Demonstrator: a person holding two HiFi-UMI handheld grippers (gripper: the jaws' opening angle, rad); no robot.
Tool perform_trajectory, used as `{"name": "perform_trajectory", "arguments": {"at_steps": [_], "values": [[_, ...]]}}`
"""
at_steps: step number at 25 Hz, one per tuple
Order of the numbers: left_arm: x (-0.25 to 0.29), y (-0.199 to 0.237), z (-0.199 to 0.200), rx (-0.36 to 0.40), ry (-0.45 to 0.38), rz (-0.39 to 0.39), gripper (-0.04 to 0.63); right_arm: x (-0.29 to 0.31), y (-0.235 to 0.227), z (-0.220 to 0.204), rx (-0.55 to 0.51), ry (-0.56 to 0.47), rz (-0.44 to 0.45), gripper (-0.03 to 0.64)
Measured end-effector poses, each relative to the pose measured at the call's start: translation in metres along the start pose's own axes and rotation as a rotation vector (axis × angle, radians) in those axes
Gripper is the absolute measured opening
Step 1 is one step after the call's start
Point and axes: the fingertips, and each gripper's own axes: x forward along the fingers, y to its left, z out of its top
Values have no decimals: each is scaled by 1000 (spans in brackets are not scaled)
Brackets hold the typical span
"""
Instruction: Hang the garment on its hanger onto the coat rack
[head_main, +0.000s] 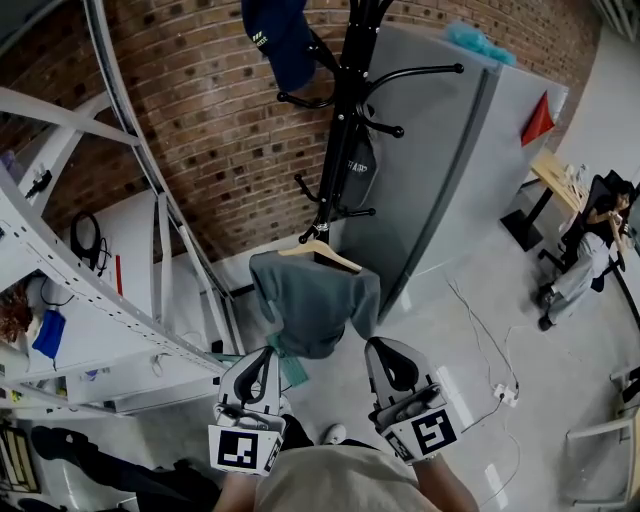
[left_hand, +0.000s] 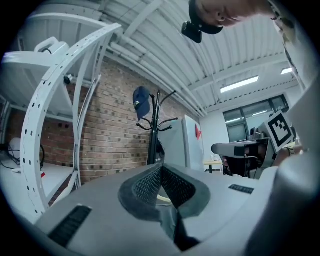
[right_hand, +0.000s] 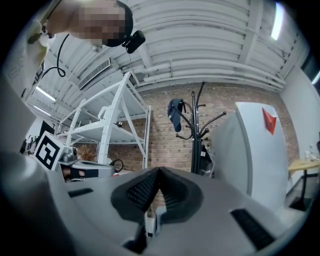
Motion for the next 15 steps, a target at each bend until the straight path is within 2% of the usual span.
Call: {"name": "perform_trajectory", "arguments": {"at_steps": [4,9,15], "values": [[-4,-1,-3,-14,11,-6,3,2,3,3,15,-13,5,21],[-4,-11,-1,-6,32,-21,3,-4,4,1,21,6,15,21],[-2,-4,-11,8,46,-24,3,5,6,-9,54,13,23,21]]}}
